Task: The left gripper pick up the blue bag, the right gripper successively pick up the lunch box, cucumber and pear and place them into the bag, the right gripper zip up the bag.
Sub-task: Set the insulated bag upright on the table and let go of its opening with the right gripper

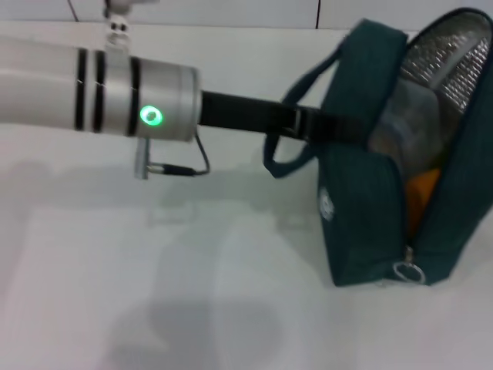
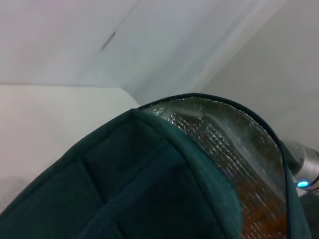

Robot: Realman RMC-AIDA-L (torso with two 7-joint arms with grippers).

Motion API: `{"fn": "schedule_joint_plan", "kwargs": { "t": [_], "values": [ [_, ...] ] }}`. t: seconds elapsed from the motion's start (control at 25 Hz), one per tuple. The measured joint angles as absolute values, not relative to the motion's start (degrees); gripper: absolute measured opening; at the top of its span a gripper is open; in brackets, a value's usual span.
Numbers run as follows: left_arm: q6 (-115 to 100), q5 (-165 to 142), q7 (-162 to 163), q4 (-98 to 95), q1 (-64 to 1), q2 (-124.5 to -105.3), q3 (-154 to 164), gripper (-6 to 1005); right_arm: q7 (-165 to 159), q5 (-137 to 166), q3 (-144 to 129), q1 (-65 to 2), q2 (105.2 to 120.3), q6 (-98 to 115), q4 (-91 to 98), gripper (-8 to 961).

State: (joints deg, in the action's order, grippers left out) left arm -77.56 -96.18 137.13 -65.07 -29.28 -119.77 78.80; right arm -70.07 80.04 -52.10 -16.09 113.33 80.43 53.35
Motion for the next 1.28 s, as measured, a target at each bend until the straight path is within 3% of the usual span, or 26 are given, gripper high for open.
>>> {"fn": "schedule_joint_plan", "kwargs": {
  "t": [1.28],
  "values": [
    [-71.08, -89.01, 133.68, -59.21, -27.16, -119.8, 83.88, 43, -72.99, 87.11, -49.88, -21.34, 112.41, 78.06, 46.31, 132]
  ]
}}
